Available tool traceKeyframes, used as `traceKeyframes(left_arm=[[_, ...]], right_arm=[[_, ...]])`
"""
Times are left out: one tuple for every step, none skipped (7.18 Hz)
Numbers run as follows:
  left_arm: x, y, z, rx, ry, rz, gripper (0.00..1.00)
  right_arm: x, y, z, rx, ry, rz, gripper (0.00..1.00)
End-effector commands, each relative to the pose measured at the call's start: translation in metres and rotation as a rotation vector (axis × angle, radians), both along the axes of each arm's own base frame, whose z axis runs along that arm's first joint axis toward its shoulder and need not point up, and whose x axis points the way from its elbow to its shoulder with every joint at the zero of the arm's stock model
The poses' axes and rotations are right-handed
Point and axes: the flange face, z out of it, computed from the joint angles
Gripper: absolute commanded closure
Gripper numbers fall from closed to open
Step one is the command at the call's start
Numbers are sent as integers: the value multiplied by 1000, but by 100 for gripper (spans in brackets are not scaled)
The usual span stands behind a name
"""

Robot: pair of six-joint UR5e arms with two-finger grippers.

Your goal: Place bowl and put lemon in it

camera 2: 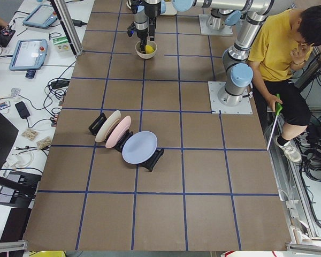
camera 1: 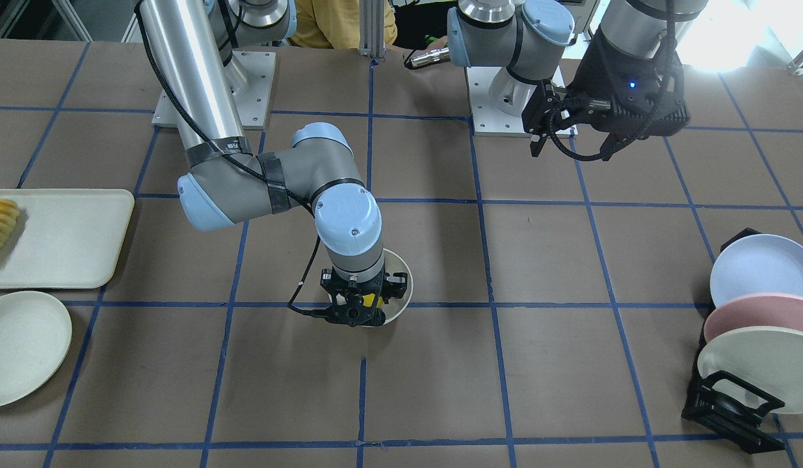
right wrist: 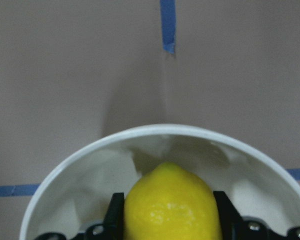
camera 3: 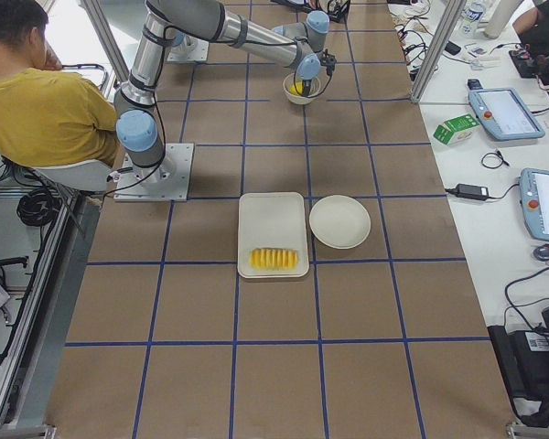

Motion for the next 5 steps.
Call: traceKeyframes(left_arm=[[0,4,-1,3,2,3,0],[-1,4,-1,3,2,1,0],[-2,4,-1,3,2,0,0],[-3,4,-2,3,2,-2,0],[-1,2,-5,11,-42,-6,0]], right_arm=[[-2,-1,23,-40,-5,-4,0],[-4,3,56,-74,-22,-1,0],[-11,7,85,-99,-33,-7,0],[-29,9,113,-101,-17,-15,0],[-64,-3,136,-94,-13,-73,0]])
